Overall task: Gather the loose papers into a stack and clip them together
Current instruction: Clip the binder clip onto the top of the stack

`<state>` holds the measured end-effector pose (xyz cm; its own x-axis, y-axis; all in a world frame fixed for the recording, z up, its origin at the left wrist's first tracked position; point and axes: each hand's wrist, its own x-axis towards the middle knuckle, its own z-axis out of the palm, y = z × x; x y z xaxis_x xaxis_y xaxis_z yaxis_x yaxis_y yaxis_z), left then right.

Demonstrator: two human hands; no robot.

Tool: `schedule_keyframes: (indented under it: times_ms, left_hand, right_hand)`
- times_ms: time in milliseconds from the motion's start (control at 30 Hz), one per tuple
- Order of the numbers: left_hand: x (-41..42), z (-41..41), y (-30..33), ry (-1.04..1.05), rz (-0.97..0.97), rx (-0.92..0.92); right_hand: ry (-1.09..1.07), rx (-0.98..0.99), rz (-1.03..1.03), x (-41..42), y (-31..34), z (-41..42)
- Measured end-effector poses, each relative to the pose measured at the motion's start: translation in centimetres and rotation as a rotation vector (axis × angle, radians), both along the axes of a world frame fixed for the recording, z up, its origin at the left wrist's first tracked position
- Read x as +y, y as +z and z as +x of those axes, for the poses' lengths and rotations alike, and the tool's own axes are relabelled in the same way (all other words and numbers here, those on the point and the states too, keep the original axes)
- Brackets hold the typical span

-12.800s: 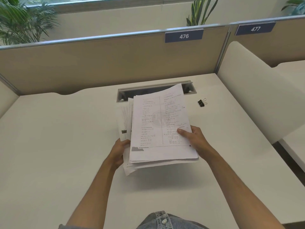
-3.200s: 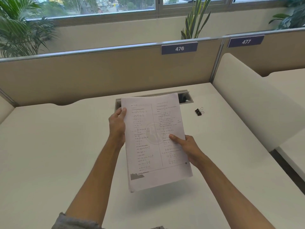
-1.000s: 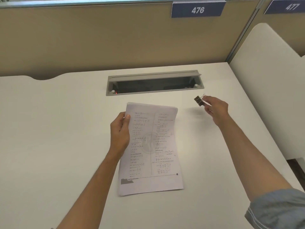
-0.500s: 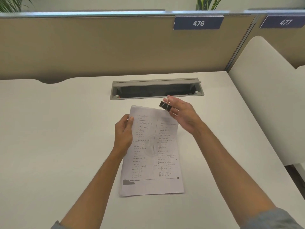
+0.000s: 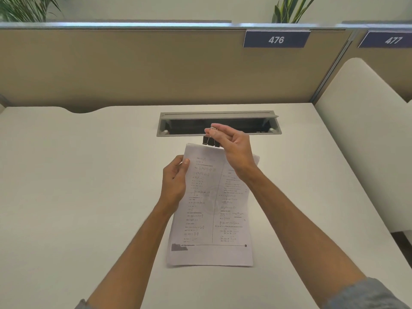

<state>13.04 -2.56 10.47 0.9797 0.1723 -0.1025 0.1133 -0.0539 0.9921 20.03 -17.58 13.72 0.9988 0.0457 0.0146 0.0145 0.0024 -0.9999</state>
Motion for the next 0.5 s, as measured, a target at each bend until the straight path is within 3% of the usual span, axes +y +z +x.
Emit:
schedule_keyframes:
  times_ms: [500]
  left_hand:
    - [-0.17,-0.3,-0.02,-0.039,-0.027,-0.012]
  right_hand:
    - [0.052,0.022,0.002,-0.6,0.76,0.34]
